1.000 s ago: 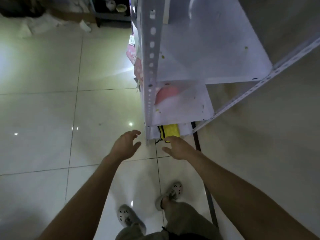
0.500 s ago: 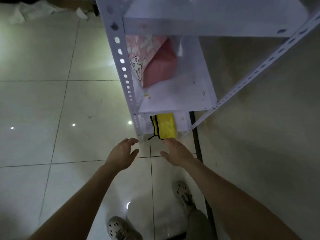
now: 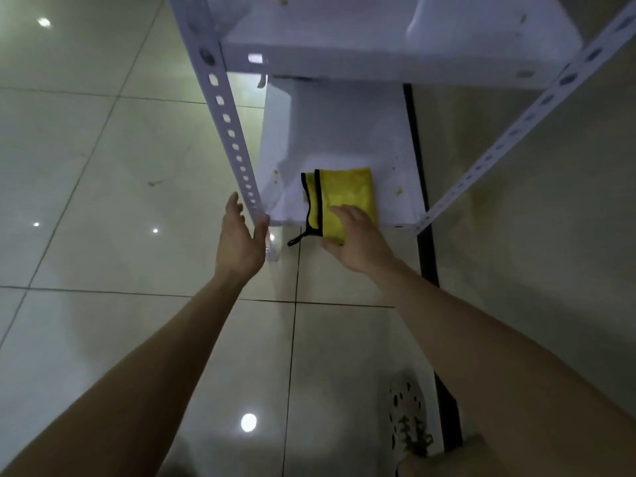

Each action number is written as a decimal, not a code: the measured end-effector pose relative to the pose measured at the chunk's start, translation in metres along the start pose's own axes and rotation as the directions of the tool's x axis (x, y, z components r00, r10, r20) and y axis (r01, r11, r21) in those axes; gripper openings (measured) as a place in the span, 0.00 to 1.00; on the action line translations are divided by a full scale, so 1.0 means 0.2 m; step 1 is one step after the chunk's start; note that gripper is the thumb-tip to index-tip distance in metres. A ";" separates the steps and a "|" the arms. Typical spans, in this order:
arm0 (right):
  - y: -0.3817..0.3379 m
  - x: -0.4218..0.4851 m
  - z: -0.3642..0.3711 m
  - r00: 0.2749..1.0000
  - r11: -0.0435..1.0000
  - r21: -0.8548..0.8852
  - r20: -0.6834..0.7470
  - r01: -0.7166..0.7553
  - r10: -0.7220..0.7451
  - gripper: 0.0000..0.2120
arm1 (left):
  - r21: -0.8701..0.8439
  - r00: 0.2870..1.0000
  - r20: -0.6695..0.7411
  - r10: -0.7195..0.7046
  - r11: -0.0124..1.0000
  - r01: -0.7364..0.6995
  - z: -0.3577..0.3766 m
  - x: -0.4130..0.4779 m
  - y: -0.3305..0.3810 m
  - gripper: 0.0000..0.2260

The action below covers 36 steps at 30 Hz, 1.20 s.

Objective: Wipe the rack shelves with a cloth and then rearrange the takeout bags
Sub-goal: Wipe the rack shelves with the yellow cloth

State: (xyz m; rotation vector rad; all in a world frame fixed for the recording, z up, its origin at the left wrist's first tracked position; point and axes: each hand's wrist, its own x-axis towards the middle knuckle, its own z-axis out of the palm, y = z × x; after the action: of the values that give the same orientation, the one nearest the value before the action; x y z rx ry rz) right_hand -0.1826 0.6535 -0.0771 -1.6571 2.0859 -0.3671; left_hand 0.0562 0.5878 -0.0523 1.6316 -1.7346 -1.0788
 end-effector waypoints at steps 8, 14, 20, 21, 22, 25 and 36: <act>0.23 0.29 0.30 0.992 0.962 -0.269 -0.101 0.048 -0.077 0.42 | -0.066 0.953 -0.196 0.230 0.967 -0.247 0.20 0.09 -0.23 0.31; 0.21 0.22 0.28 0.999 0.949 -0.313 -0.013 0.034 -0.040 0.43 | 0.133 0.970 -0.033 0.240 0.963 -0.233 0.19 -0.12 -0.27 0.25; 0.14 0.23 0.15 0.989 0.970 -0.244 0.144 0.018 0.018 0.39 | 0.275 0.966 0.059 0.251 0.927 -0.257 0.11 -0.34 -0.26 0.26; 0.14 0.24 0.16 0.994 0.971 -0.240 0.108 0.008 0.019 0.38 | 0.280 0.965 0.050 0.257 0.924 -0.260 0.09 -0.31 -0.26 0.27; 0.14 0.26 0.18 0.999 0.972 -0.234 0.052 -0.003 0.016 0.37 | 0.281 0.965 0.032 0.262 0.924 -0.260 0.07 -0.26 -0.25 0.28; 0.14 0.34 0.25 0.997 0.980 -0.192 -0.063 -0.057 0.046 0.36 | 0.219 0.968 -0.005 0.251 0.945 -0.244 0.03 -0.09 -0.19 0.35; -0.01 0.40 0.26 0.959 0.953 -0.113 -0.007 -0.282 0.283 0.37 | 0.057 0.922 -0.074 0.381 0.924 -0.378 -0.33 0.21 0.32 0.40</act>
State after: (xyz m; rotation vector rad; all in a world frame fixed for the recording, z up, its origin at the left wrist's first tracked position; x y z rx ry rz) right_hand -0.1694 0.5795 -0.1348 -1.3865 2.3332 -0.1498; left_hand 0.0677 0.5318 0.0310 1.2674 -1.9243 -0.7824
